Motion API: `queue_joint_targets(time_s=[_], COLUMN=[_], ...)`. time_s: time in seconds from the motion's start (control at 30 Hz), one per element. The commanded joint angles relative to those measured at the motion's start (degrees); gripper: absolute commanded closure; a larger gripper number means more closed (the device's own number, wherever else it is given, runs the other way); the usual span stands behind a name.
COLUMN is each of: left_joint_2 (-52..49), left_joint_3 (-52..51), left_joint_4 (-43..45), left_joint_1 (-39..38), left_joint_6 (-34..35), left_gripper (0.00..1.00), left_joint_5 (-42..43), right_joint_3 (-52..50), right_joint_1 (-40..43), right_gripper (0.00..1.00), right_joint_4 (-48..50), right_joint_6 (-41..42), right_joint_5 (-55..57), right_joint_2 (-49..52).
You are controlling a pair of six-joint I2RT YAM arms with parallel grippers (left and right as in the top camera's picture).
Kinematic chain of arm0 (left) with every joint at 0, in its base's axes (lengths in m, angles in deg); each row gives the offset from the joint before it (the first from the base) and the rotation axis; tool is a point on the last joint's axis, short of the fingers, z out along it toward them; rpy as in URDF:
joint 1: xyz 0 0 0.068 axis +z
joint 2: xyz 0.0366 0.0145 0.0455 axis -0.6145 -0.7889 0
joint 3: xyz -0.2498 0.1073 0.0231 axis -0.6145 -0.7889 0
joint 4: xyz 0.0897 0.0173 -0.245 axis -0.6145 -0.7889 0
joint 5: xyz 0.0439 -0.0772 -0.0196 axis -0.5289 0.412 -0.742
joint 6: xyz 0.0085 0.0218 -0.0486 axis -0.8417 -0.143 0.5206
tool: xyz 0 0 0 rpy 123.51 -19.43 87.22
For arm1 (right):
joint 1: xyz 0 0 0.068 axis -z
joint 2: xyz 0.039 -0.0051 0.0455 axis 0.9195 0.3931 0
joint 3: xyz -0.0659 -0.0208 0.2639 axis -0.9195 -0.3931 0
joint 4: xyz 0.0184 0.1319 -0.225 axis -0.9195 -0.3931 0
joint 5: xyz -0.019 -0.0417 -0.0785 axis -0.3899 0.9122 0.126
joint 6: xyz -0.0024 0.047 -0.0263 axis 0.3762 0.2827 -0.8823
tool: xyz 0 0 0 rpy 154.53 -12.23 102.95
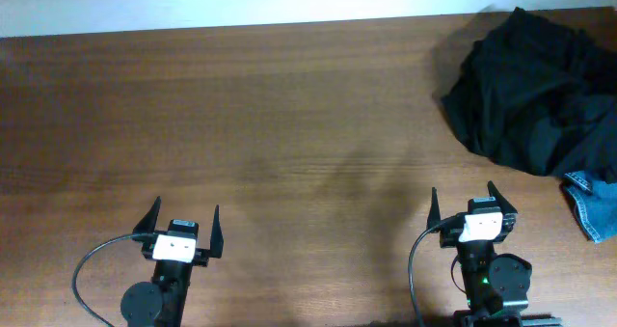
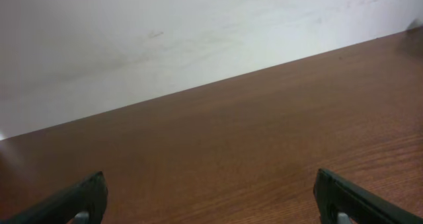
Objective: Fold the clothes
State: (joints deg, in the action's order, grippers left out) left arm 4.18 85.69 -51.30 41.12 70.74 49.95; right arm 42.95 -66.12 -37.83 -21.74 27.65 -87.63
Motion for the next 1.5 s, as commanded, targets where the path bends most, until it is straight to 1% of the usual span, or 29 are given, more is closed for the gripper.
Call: queue_joint_targets(time_s=[0.0, 0.7, 1.07, 1.1, 1.13, 1.23, 1.37, 1.47], left_joint_2=[0.17, 0.17, 0.17, 0.17, 0.17, 0.17, 0.17, 0.17], left_joint_3=[-0.2, -0.2, -0.2, -0.2, -0.2, -0.2, -0.2, 0.09], left_joint_4=[-0.26, -0.28, 0.2, 0.42, 1.07, 3.93, 6.05, 6.4], left_joint_1=[0.33, 0.33, 0.33, 0.33, 0.33, 0.33, 0.33, 0.33], left_joint_6=[0.7, 0.7, 0.28, 0.28, 0.28, 0.31, 0.35, 2.05], left_gripper=[0.01, 0.01, 0.01, 0.01, 0.01, 0.01, 0.01, 0.01], left_joint_5=[-0.22, -0.22, -0.55, -1.44, -1.49, 2.12, 5.01, 5.44], right_joint_3=[-0.52, -0.52, -0.52, -0.52, -0.5, 0.55, 3.19, 6.51], right_joint_1=[-0.35, -0.35, -0.35, -0.35, -0.35, -0.35, -0.35, -0.35], right_gripper=[0.02, 0.01, 0.01, 0.01, 0.01, 0.01, 0.01, 0.01], right_joint_4=[-0.07, -0.04, 1.95, 2.38, 3.32, 4.26, 2.95, -0.2], right_joint_6=[0.02, 0.02, 0.04, 0.74, 3.34, 9.14, 10.19, 10.19], right_joint_5=[0.9, 0.87, 0.2, 0.0, 0.04, -0.02, -0.46, -0.44], right_joint_2=[0.11, 0.11, 0.11, 0.11, 0.11, 0.11, 0.17, 1.01])
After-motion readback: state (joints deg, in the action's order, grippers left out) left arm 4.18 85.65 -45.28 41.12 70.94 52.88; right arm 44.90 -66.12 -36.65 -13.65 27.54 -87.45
